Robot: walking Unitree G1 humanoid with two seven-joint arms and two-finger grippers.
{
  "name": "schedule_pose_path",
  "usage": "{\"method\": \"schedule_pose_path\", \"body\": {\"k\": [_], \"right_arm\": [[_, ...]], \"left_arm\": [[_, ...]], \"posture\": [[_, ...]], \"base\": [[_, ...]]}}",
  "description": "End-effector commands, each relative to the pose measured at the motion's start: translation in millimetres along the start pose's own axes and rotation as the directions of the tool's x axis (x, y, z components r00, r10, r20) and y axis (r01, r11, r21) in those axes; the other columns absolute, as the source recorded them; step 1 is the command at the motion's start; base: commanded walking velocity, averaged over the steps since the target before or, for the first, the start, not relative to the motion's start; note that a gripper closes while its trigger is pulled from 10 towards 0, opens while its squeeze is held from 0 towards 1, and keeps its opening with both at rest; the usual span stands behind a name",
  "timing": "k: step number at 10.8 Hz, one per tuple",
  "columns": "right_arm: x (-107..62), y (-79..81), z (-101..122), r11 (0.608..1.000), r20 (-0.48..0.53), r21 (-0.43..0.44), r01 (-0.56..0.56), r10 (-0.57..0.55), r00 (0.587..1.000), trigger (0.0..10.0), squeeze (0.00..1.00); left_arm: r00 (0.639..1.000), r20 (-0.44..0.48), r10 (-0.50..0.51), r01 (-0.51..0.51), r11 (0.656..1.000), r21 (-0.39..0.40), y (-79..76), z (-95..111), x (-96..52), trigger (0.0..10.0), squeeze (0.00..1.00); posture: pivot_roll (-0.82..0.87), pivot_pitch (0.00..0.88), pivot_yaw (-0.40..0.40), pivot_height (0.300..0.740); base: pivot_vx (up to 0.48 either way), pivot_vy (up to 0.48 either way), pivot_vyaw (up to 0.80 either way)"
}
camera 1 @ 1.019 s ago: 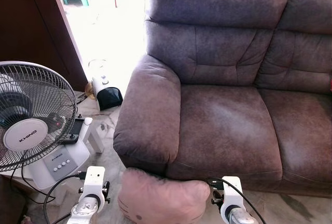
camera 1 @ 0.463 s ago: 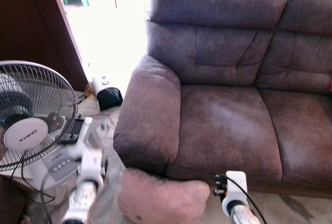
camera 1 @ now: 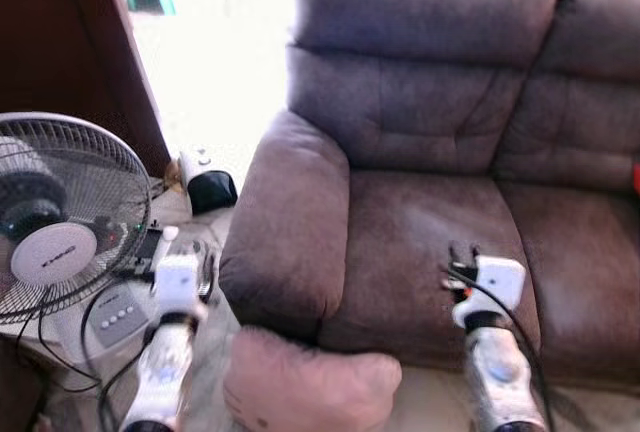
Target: Move the pillow to the sofa from floor
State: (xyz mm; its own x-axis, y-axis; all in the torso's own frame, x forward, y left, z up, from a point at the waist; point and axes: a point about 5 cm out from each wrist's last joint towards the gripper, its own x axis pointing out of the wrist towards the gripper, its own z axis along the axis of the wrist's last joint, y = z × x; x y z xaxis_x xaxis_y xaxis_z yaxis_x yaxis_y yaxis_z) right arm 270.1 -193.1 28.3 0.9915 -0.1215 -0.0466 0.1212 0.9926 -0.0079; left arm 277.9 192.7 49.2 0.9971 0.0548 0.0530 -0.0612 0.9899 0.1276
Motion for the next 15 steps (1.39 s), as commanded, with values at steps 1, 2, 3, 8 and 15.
{"method": "schedule_pose_path", "body": {"k": [1,2,3,8,15], "right_arm": [[-2.1,-1.7,-4,1.0,-0.017,0.01,0.015,-0.015,1.0,10.0,0.0],[0.3,5.2,1,1.0,0.002,-0.024,-0.011,0.011,1.0,10.0,0.0],[1.1,3.3,6,1.0,0.018,-0.002,0.013,-0.013,1.0,10.0,0.0],[11.1,17.7,19,0.999,0.044,0.035,-0.002,0.001,0.999,10.0,0.0],[15.7,14.4,36,0.999,0.095,-0.017,-0.028,0.029,0.995,10.0,0.0]], "left_arm": [[1.0,0.009,-0.013,0.013,1.0,-0.002,-2.0,4,3.3,10.0,0.0],[0.999,0.026,-0.036,0.036,0.999,0.006,-4.2,11,8.8,10.0,0.0],[0.998,0.04,-0.044,0.044,0.999,-0.005,-6.1,17,13.7,10.0,0.0],[0.996,0.052,-0.079,0.078,0.997,0.013,-7.8,31,27.2,10.0,0.0],[0.995,0.1,0.027,-0.029,0.999,0.016,19.4,43,21.7,10.0,0.0]], "posture": [[0.11,0.0,-0.075,0.74],[0.09,0.0,-0.061,0.74],[0.09,0.0,-0.054,0.74],[0.08,0.0,-0.048,0.74],[0.08,0.057,-0.054,0.74]], "base": [[0.0,0.0,0.0],[0.0,0.0,0.0],[0.0,0.0,0.0],[0.0,0.0,0.0],[0.0,0.0,0.0]]}}
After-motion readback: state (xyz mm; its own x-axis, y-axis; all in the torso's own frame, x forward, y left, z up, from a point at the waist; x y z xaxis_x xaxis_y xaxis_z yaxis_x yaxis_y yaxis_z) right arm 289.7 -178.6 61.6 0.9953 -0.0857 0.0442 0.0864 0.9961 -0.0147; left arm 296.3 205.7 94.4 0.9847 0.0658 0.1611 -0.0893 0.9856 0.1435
